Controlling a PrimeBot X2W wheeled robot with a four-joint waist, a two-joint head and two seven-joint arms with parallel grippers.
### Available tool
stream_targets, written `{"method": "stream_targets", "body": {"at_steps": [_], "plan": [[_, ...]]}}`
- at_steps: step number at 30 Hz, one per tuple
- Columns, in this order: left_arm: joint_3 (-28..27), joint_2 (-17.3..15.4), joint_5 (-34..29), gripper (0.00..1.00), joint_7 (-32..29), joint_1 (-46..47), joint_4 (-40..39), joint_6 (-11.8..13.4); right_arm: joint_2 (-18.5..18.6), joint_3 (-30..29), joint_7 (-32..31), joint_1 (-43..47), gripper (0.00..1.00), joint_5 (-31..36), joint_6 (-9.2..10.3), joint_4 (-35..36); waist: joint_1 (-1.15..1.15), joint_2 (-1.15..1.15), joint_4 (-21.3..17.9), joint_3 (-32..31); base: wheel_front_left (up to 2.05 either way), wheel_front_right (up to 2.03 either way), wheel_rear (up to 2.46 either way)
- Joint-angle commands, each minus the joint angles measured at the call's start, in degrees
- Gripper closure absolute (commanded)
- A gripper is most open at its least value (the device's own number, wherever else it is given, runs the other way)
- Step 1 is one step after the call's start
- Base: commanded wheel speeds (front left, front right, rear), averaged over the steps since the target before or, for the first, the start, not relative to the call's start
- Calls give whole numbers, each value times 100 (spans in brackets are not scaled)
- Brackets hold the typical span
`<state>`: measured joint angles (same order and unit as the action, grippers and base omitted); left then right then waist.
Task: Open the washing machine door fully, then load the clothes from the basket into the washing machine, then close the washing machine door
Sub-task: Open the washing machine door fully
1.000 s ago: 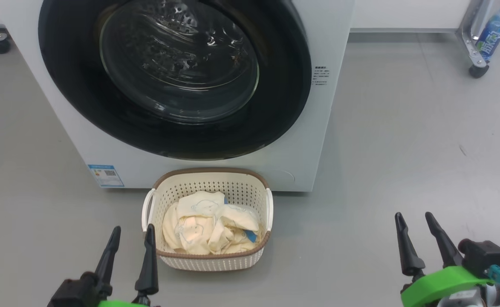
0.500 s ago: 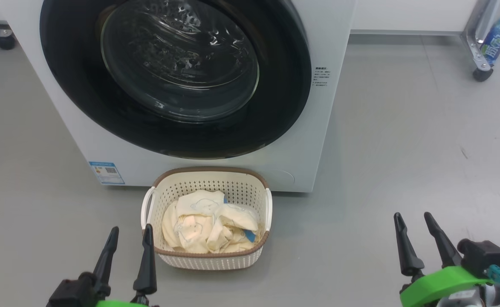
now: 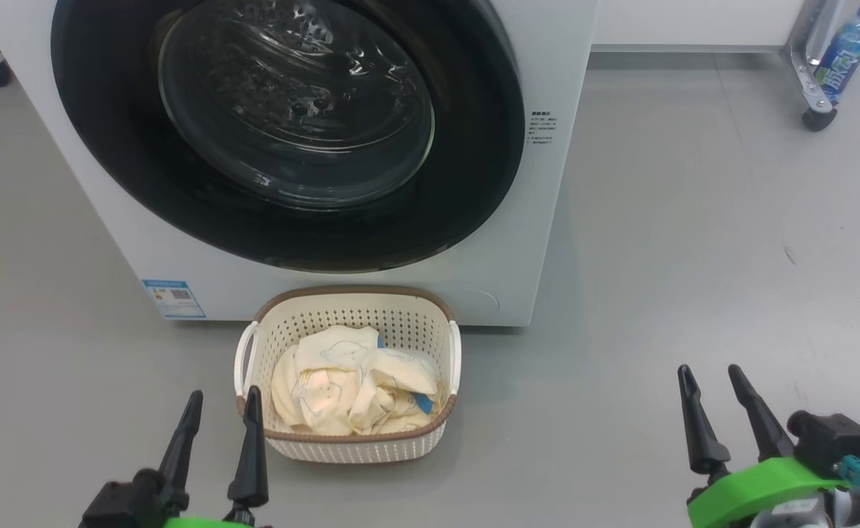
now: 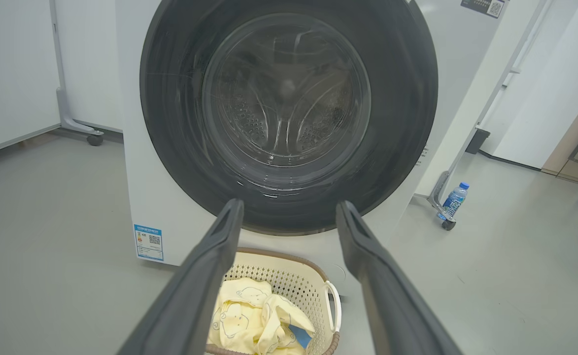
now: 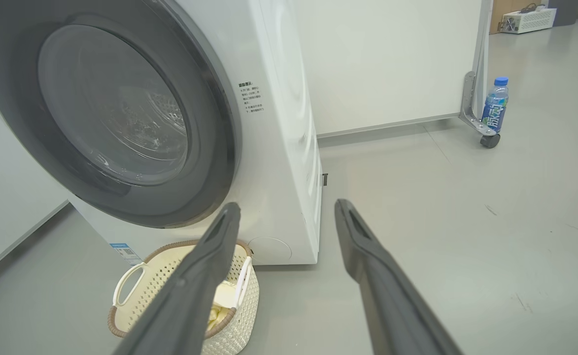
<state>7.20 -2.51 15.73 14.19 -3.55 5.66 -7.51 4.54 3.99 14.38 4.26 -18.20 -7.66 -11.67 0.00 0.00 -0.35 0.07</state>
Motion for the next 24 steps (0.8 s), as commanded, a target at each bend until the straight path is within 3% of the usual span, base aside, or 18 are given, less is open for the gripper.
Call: {"method": "stream_targets", "body": {"at_steps": [1,4,10,20,24], "plan": [[-230,-37,14,0,81,137,-194,2,48,109,62,-201,50,-51,17,202,0,0,-19,10,0,0,0],[-246,-37,6,0,81,134,-201,2,42,91,62,-204,100,-82,17,195,0,0,-58,30,0,0,0],[-275,-52,-23,0,81,111,-206,2,-16,-63,62,-244,100,-410,17,168,0,0,-158,81,0,0,0],[-198,-203,-70,0,81,142,-235,2,-131,-760,62,-391,100,-2011,17,130,0,0,-275,294,0,0,0],[-175,-273,-79,0,81,198,-263,2,-139,-990,62,-547,100,-3133,17,92,0,0,-295,422,0,0,0]]}}
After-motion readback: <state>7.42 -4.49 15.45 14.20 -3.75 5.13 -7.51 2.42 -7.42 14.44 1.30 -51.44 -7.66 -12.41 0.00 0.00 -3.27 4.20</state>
